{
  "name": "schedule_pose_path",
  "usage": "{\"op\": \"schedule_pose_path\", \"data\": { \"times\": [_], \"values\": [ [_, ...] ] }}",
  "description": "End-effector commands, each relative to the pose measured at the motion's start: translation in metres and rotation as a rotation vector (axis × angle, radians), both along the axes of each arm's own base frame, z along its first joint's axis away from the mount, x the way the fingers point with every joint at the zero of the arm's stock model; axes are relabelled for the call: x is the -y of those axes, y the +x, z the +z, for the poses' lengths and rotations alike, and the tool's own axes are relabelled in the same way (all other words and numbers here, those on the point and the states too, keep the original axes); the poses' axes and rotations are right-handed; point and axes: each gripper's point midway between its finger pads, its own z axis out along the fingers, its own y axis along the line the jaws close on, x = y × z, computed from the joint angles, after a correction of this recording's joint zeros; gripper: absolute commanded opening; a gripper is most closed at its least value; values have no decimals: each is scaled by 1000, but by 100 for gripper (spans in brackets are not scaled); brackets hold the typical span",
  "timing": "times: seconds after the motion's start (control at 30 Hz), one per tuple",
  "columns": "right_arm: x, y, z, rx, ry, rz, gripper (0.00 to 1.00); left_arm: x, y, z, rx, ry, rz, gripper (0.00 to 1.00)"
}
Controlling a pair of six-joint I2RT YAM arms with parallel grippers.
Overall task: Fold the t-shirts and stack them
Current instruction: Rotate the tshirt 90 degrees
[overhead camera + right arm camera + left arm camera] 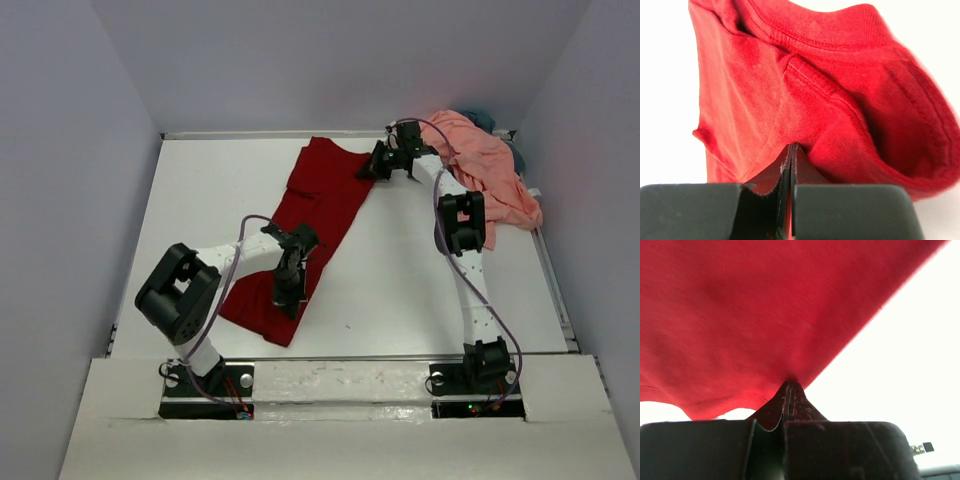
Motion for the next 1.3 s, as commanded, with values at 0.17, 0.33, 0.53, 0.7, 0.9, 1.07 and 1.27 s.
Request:
{"op": "schedule_pose_path", "data": {
  "times": [0.17,0.33,0.53,0.7,0.9,1.07,1.27],
  "values": [
    [-40,29,21,112,171,8,0,78,9,11,-10,-65,-82,0],
    [-49,32,39,168,199,34,0,111,24,26,54,-47,-125,0],
    [-49,26,78,266,186,92,0,100,76,82,264,-6,-38,0],
    [-28,20,118,320,189,98,0,60,111,135,437,-46,103,1],
    [-11,4,155,359,191,121,0,-3,116,143,463,53,174,14],
    [4,-16,169,325,189,118,15,-37,123,136,504,37,226,57],
    [18,-50,138,190,155,84,91,-71,122,105,487,64,251,63]
  ]
}}
